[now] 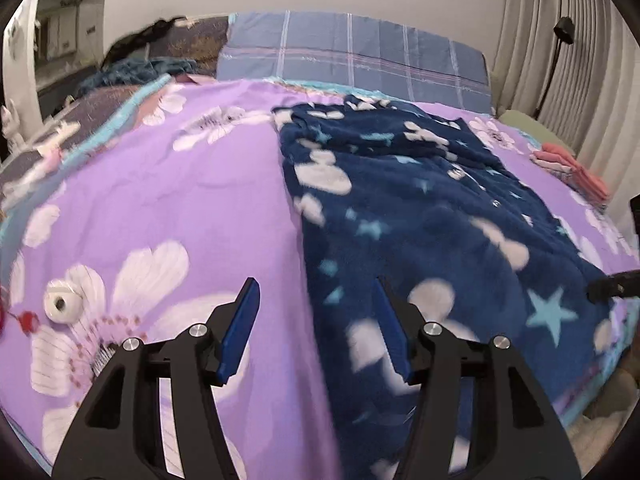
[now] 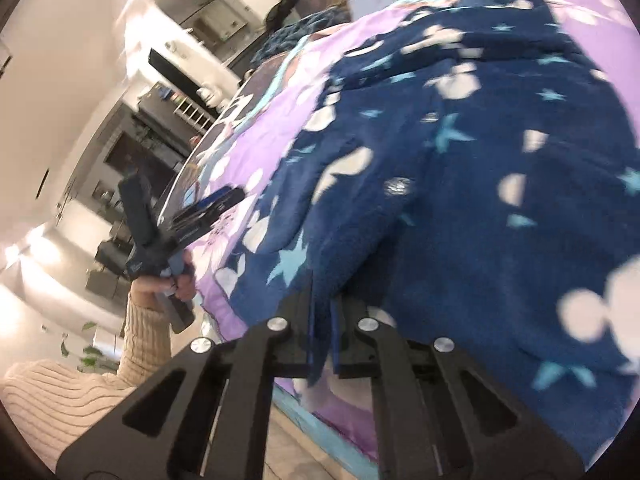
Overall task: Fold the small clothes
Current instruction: 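Fold the pajama side inward with the left tool, pressing it flat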
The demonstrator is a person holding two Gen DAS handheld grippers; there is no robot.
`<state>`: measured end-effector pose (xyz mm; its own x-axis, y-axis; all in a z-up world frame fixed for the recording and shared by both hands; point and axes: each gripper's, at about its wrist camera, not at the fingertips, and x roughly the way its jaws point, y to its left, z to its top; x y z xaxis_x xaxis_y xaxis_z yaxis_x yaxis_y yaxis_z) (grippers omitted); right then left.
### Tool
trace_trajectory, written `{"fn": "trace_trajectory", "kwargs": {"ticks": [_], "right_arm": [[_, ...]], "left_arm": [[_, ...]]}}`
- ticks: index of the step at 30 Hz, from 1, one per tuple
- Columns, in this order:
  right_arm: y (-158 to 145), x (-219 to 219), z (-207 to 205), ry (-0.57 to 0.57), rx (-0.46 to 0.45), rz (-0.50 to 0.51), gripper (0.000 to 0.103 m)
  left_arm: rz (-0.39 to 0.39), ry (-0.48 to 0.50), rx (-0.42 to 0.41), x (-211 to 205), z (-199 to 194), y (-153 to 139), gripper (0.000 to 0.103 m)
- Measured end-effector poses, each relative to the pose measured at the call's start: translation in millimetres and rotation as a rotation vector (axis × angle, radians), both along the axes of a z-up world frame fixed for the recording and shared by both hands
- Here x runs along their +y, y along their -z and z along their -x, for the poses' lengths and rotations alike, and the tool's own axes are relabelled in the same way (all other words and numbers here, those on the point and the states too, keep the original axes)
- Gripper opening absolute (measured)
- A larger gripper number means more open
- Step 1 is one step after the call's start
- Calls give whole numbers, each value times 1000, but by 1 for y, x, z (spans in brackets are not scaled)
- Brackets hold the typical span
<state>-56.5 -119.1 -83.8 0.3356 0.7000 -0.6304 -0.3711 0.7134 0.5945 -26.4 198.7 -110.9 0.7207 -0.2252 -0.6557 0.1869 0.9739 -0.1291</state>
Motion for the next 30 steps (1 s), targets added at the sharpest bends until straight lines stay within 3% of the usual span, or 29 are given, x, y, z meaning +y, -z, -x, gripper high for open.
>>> {"fn": "trace_trajectory", "kwargs": {"ticks": [2,5,9,10,11,12,14,15,17,19,20,24,26,28,30], "right_arm": [[10,-5,0,35,19,19,8],[35,-3,-3,-8,139,-52,12],[42,1,-2,-18,139,-38,12],[42,1,-4,-16,143,-41,8],[39,0,-4,-12,133,-38,7],[33,0,-3,-6,107,-41,6],[9,-4,5,-20,11,-73,6],[-6,-5,11,-23,-55,-53,6],[-14,2,14,-7,-125,90,8],[5,8,9,-3,-88,237,13],[28,7,4,2,2,273,13],[29,-17,4,60,26,160,11],[16,-34,7,126,-31,176,22],[9,-50,9,169,-50,184,23],[5,-60,10,183,-44,148,23]], "left_arm": [[53,29,35,4,5,8,59],[88,60,104,5,13,24,59],[173,116,156,5,27,36,58],[208,143,167,3,30,38,53],[220,164,173,-1,32,39,21],[237,179,185,-4,33,40,12],[240,159,167,-6,38,33,9],[233,149,156,-5,40,29,9],[206,137,152,-4,43,21,9],[153,115,162,0,44,22,9],[141,99,182,3,44,26,9],[148,96,191,7,48,34,10],[146,105,184,5,48,34,11],[154,109,186,5,47,34,16],[165,112,191,7,46,34,30]]}}
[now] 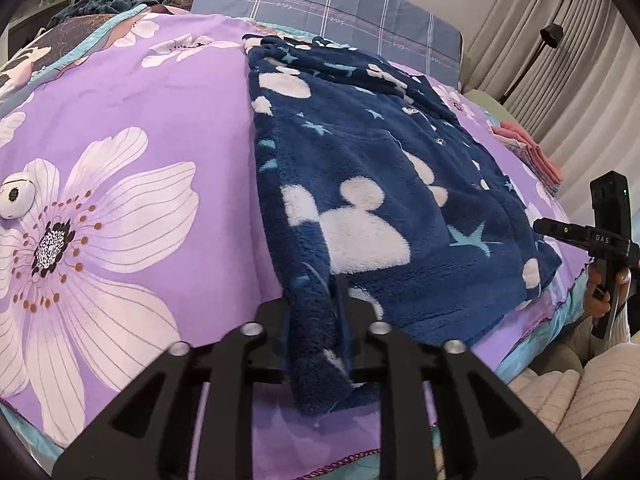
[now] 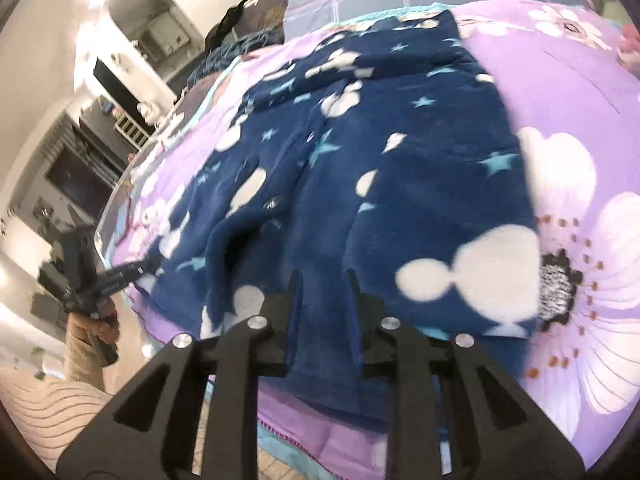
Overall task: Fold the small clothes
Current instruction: 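Fold the pajama side inward with the left tool, pressing it flat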
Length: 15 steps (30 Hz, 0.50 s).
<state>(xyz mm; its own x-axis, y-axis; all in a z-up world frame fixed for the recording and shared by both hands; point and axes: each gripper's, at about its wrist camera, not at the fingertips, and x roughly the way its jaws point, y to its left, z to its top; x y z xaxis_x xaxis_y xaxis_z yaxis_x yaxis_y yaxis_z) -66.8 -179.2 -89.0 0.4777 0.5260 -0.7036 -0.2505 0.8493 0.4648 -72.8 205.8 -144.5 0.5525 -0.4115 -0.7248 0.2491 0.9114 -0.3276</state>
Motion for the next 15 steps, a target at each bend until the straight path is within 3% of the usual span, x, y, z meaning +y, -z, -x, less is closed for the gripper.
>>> {"fn": "trace_trajectory", "kwargs": {"ticks": [3,5,7,8,9,10,13,15], "right_arm": [[4,4,1,-72,29,-132,28],[9,25,-2,-151,41,-162,49],[14,47,-3,-208,49,-159,50],[18,59,-6,-242,65,-164,43],[21,69,-9,-261,77,-159,28],[23,75,-12,-273,85,-150,5],[2,71,-4,-255,7,-100,5],[4,70,0,-233,7,58,6]], "left_arm": [[9,26,19,-3,-1,3,40],[5,43,19,-7,0,4,42],[17,46,22,-9,0,5,42],[31,41,26,-8,0,6,35],[39,39,30,-8,-1,6,21],[44,37,33,-8,0,6,20],[-11,33,9,-9,6,-1,18],[-19,49,13,-12,6,1,18]]}}
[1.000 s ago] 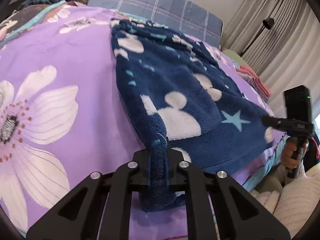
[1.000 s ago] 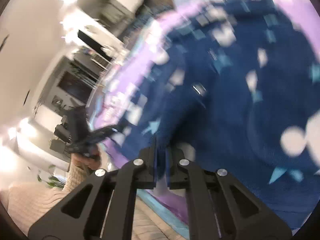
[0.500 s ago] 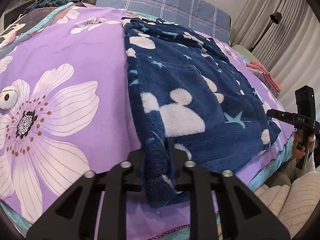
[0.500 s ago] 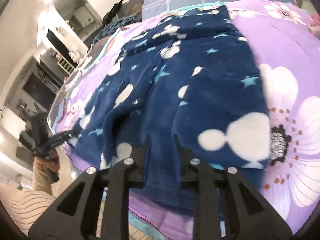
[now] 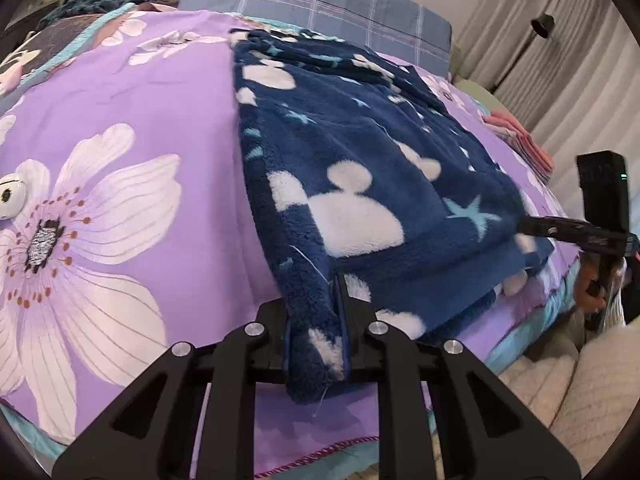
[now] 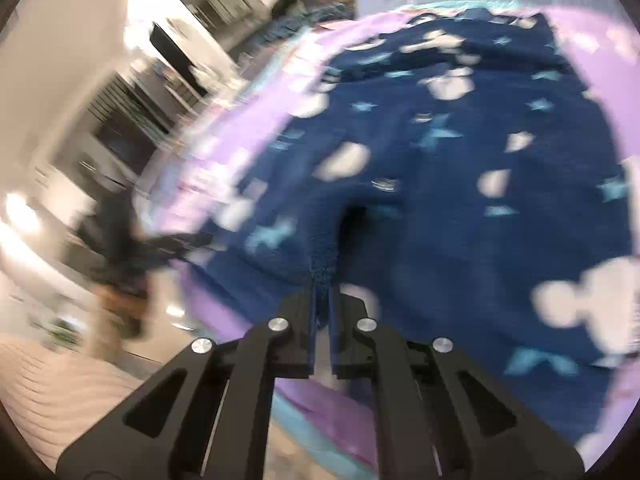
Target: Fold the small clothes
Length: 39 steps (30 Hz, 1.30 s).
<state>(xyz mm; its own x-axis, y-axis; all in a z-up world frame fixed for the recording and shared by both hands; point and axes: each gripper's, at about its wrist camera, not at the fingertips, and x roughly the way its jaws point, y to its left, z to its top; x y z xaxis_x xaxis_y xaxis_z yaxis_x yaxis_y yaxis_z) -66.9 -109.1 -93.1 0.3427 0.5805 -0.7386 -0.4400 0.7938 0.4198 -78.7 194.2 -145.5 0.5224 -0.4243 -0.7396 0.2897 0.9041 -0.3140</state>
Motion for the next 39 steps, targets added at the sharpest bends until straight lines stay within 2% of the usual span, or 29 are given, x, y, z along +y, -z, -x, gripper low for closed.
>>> {"fn": "trace_trajectory", "kwargs": {"ticks": [2,4,6,7,8,11,12,14,19,21,22,24,26,28,30,33,35,37,39], "right_arm": [[23,0,-3,-11,87,65,7],[25,-10,0,17,105,-2,9],[13,-25,4,41,72,-54,17],[5,-36,8,74,34,-61,27],[-3,-52,10,130,-6,-44,32],[-16,-104,14,319,-53,24,32],[-14,-125,16,395,-39,37,32],[-7,-152,21,474,5,32,36],[19,-168,32,512,100,-49,40],[13,-156,31,536,46,-34,40],[5,-151,31,532,7,-41,38],[-13,-138,27,458,-69,-112,34],[-24,-113,18,322,-99,-178,34],[-22,-78,5,197,-75,-182,34],[-11,-49,-6,121,-35,-154,35],[9,-19,-14,37,46,-180,37],[17,-5,-14,1,78,-184,4],[30,5,-9,-25,130,-141,4],[32,12,-1,-32,100,-77,4]], "left_arm": [[-17,8,5,-2,-3,3,19],[0,3,6,0,-4,3,21],[10,0,11,4,-4,2,29],[10,3,12,5,-3,1,32],[5,6,9,6,-2,1,38],[8,14,5,7,-2,2,41],[19,13,9,7,-3,3,43],[57,13,15,8,-5,7,48],[54,35,12,-1,-7,6,49],[38,42,9,-5,-7,5,49],[32,45,9,-5,-8,5,47],[23,46,12,-7,-8,4,34],[23,33,10,-6,-7,3,29],[31,20,7,-4,-6,4,25],[34,13,5,-2,-4,4,23],[18,8,-5,-1,0,2,20],[-2,5,-13,0,1,0,18],[-17,7,-20,1,2,-3,18],[-16,14,-19,3,3,-3,18]]}}
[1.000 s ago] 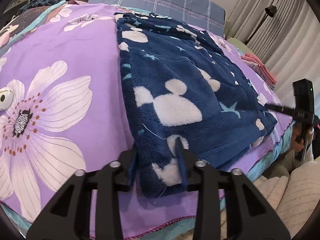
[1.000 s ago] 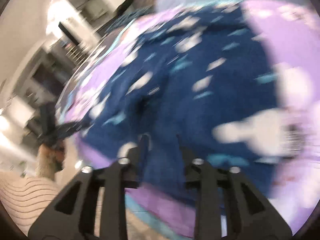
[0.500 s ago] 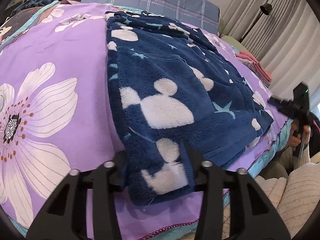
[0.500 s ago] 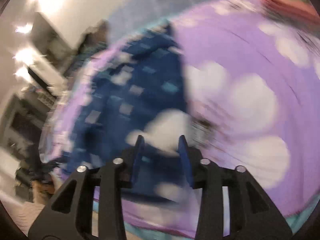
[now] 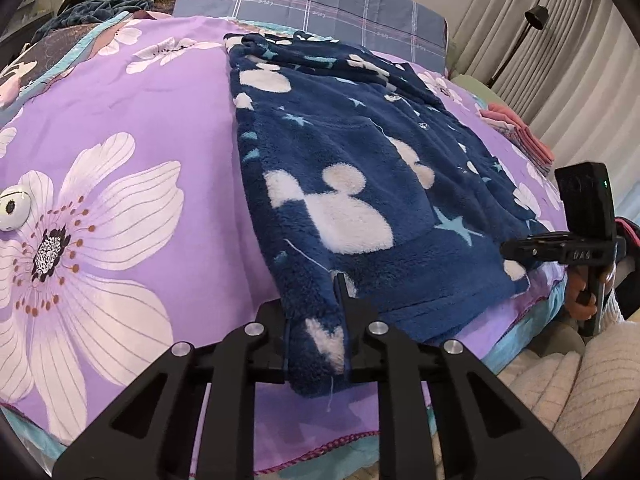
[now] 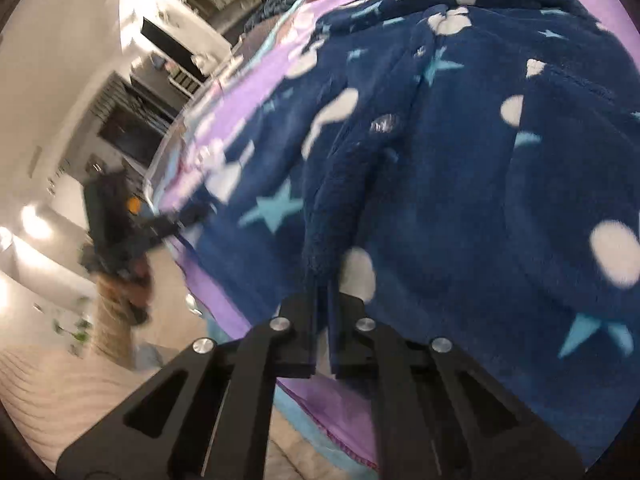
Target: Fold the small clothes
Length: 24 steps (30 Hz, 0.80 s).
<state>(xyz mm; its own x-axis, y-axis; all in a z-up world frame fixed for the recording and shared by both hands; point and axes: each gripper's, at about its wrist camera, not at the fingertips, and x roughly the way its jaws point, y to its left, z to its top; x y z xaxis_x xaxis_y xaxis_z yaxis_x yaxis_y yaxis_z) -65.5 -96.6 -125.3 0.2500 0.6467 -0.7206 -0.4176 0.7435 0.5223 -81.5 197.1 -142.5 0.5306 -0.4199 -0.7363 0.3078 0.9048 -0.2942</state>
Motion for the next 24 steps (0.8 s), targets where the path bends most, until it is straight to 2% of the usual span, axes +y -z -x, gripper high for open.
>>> {"fn": "trace_trajectory", "kwargs": {"ticks": [3,4,6,7,8,10,12,14,16,19,21,24], "right_arm": [[-5,-10,1,21,-7,3,6],[-7,-14,0,29,-2,-2,9],[-18,-29,3,78,-40,16,14],[-24,-38,5,106,-69,20,22],[-34,-53,9,149,-101,12,30],[-49,-90,18,274,-157,20,34],[-52,-122,23,392,-163,54,35],[-44,-159,31,516,-113,53,35],[-28,-179,38,563,-43,-10,35],[2,-180,38,541,53,-88,36],[18,-169,32,490,94,-150,41],[22,-159,17,463,90,-198,47]], "left_arm": [[-3,12,12,-1,-1,5,19],[1,12,15,-2,-2,7,20],[26,8,15,0,-1,9,27],[48,7,17,3,-1,9,30],[59,4,17,3,-1,10,34],[64,5,16,3,-2,10,35],[60,12,14,1,-4,11,39],[61,22,14,-3,-7,11,43],[58,33,13,-5,-9,12,45],[83,45,22,-7,-14,13,50],[92,50,22,-8,-17,13,50],[124,44,22,-13,-27,14,50]]}}
